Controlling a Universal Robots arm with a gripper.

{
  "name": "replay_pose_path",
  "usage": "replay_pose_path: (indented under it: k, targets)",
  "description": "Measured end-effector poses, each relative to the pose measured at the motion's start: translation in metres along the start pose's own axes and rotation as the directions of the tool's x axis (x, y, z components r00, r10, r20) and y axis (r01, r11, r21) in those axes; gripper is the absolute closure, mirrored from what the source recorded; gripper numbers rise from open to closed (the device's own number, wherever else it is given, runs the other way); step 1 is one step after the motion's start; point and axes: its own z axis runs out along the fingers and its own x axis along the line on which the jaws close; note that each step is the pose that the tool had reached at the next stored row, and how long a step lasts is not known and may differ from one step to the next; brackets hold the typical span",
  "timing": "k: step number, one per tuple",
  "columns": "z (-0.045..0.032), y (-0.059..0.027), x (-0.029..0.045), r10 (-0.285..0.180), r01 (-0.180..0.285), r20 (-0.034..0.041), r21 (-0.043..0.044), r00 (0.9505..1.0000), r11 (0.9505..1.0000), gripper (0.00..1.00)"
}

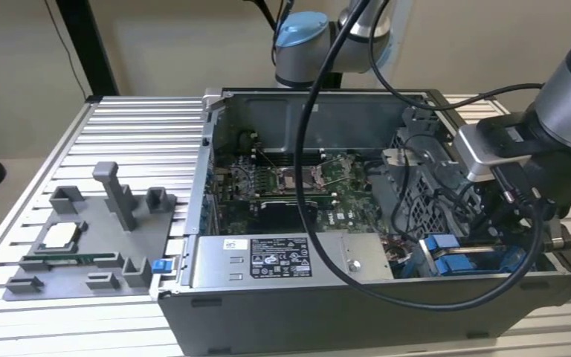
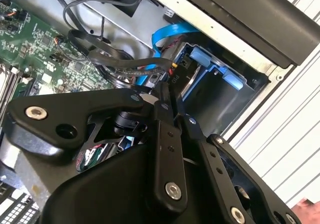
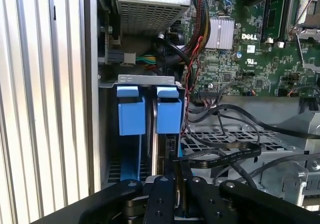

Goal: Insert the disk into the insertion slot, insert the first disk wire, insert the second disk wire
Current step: 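Insert the second disk wire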

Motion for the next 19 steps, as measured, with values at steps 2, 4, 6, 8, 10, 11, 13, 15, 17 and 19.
replay_pose_path:
  k: [2, 4, 6, 8, 10, 11, 13, 15, 17, 19]
  targets:
    - [0.0005, -0.0002, 0.0, -0.001, 0.001, 0.0005, 0.0, 1.0, 1.0, 1.0]
    - [0.0007, -0.0005, 0.0, -0.002, 0.002, 0.0005, -0.0003, 1.0, 1.0, 1.0]
    - [0.0011, -0.0005, 0.0001, -0.002, 0.002, 0.0007, -0.0003, 1.0, 1.0, 1.0]
    - [0.0022, -0.0005, 0.0003, -0.003, 0.003, 0.0008, -0.0002, 1.0, 1.0, 1.0]
    - [0.0034, -0.0004, 0.0005, -0.003, 0.003, 0.0001, -0.0001, 1.0, 1.0, 1.0]
    - [0.004, -0.0003, 0.0006, -0.003, 0.003, -0.0001, -0.0001, 1.0, 1.0, 1.0]
    - [0.0056, -0.0001, 0.0009, -0.003, 0.003, -0.0001, -0.0002, 1.0, 1.0, 1.0]
    - [0.0078, 0.0001, 0.0013, -0.004, 0.004, 0.0, 0.0005, 1.0, 1.0, 1.0]
    - [0.0096, 0.0005, 0.0016, -0.004, 0.004, 0.0008, 0.0013, 1.0, 1.0, 1.0]
    - [0.0105, 0.0005, 0.0017, -0.004, 0.004, 0.0029, 0.0017, 1.0, 1.0, 0.0]
